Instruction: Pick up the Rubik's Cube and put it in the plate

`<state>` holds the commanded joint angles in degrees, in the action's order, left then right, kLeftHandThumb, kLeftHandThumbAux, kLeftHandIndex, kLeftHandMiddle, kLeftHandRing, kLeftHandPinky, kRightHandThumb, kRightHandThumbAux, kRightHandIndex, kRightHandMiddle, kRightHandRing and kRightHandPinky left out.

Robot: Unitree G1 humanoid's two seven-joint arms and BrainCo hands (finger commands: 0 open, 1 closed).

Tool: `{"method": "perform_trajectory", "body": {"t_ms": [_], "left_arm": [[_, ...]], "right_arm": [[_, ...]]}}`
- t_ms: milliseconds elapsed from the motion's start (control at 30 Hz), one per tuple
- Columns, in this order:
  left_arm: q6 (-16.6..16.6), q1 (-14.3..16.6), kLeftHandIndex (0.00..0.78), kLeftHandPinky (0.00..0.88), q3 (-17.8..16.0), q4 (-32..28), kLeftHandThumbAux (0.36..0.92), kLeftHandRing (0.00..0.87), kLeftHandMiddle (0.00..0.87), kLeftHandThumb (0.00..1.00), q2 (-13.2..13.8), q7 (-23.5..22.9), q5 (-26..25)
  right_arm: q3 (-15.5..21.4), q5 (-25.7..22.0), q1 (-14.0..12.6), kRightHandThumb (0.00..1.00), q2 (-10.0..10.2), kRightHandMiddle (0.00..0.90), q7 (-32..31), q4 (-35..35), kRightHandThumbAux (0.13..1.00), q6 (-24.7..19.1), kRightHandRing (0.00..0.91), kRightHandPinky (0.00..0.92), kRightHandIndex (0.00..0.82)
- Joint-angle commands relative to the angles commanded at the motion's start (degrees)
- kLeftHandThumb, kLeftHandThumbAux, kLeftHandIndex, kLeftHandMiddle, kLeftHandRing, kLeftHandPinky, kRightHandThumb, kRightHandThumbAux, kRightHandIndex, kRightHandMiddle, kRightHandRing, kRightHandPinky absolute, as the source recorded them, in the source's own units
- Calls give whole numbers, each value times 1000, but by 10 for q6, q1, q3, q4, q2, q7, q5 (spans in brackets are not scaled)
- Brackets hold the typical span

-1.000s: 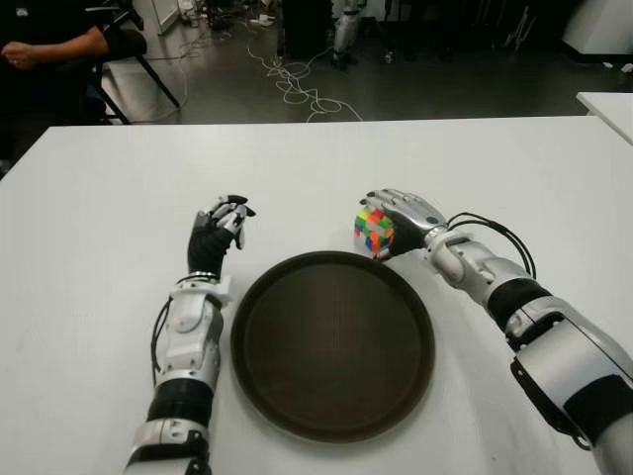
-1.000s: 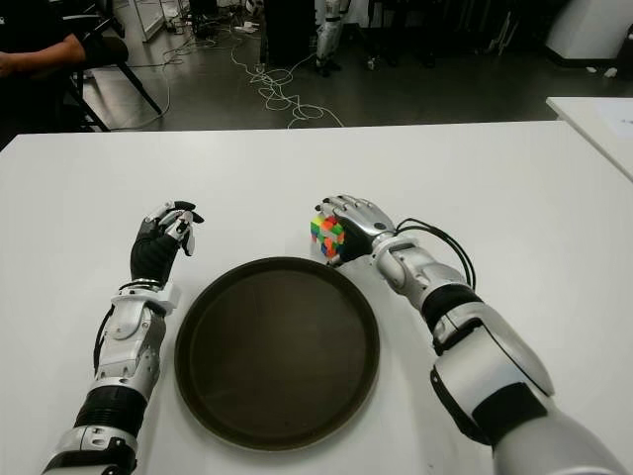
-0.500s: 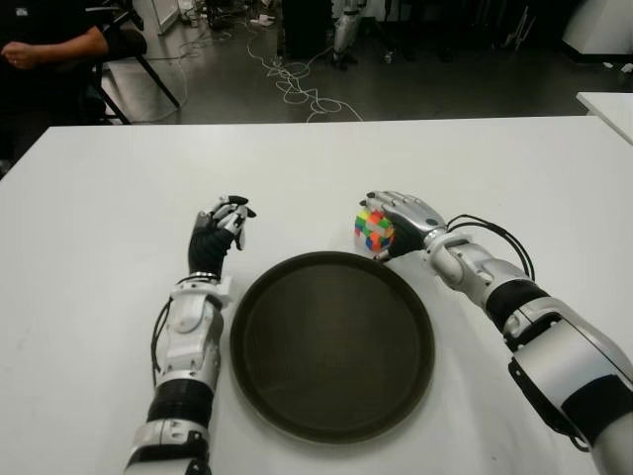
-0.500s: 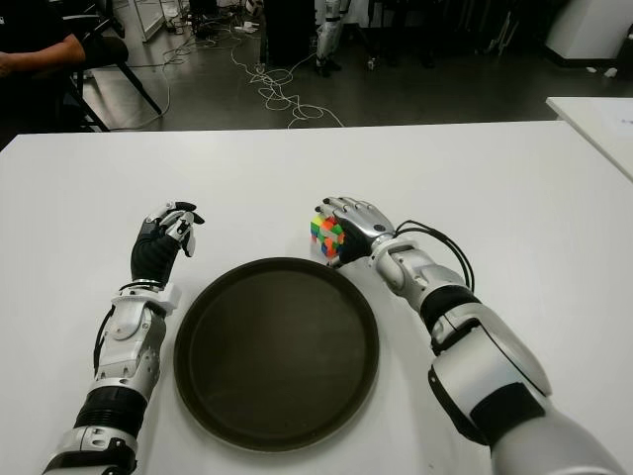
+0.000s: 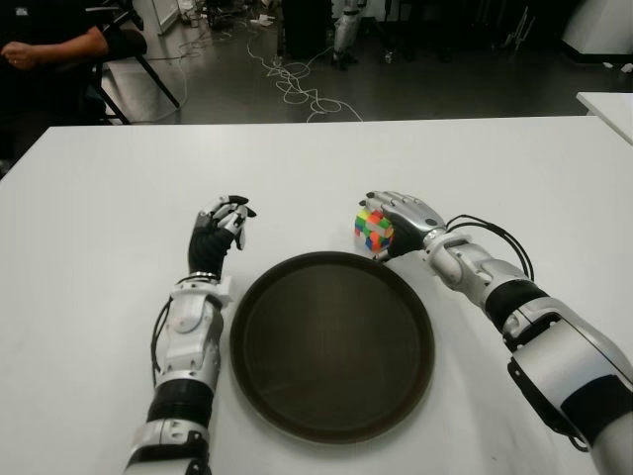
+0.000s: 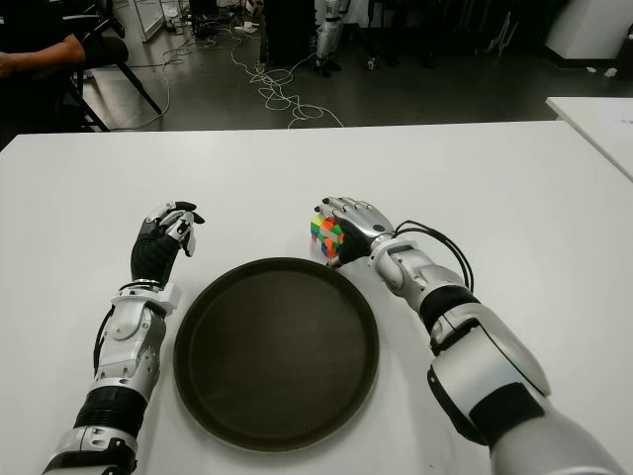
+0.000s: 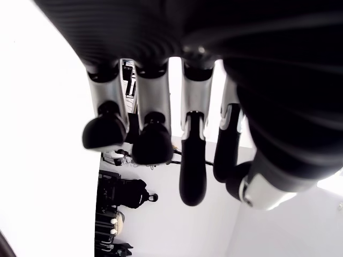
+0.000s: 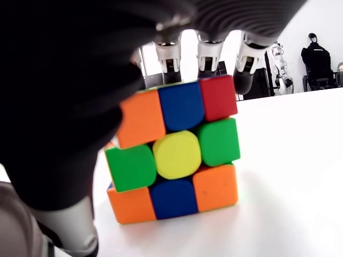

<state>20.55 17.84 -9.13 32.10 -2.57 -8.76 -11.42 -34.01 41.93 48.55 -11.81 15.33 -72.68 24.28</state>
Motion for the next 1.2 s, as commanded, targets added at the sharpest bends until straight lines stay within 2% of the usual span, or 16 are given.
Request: {"method": "perform_trajectory", "body": {"t_ms": [567, 967, 1033, 1100, 1133, 1167, 1200], "left_arm": [[-3, -2, 419, 807, 1, -7, 662, 791, 532, 856, -1, 4, 3], [-4, -4, 418, 805, 1, -14, 662, 788, 530, 855, -5, 7, 2], [-2, -4, 418, 805, 1, -13, 662, 788, 531, 855, -5, 6, 1], [-2, -5, 419, 805, 1, -13, 662, 788, 531, 855, -6, 6, 1], [-2, -5, 419, 805, 1, -13, 662, 789, 531, 856, -6, 6, 1], [-3, -5, 419, 804, 0, -14, 662, 788, 531, 856, -6, 5, 0], [-3, -6, 419, 804, 1, -15, 662, 788, 530, 856, -6, 5, 0]], "right_arm": [[6, -1, -3, 0, 2, 186, 45, 1, 821, -1, 208, 239, 168], [20, -10, -6, 0, 6, 298, 64, 0, 882, -8, 329, 368, 229], [21, -11, -6, 14, 6, 344, 66, 0, 905, -10, 379, 421, 263], [22, -11, -6, 65, 6, 399, 69, 0, 918, -9, 435, 477, 308], [23, -11, -6, 187, 5, 414, 69, 0, 883, -9, 450, 491, 329], [23, -11, -6, 365, 5, 436, 70, 0, 832, -8, 473, 510, 360], [23, -10, -6, 480, 5, 457, 71, 0, 799, -8, 494, 528, 380]]}}
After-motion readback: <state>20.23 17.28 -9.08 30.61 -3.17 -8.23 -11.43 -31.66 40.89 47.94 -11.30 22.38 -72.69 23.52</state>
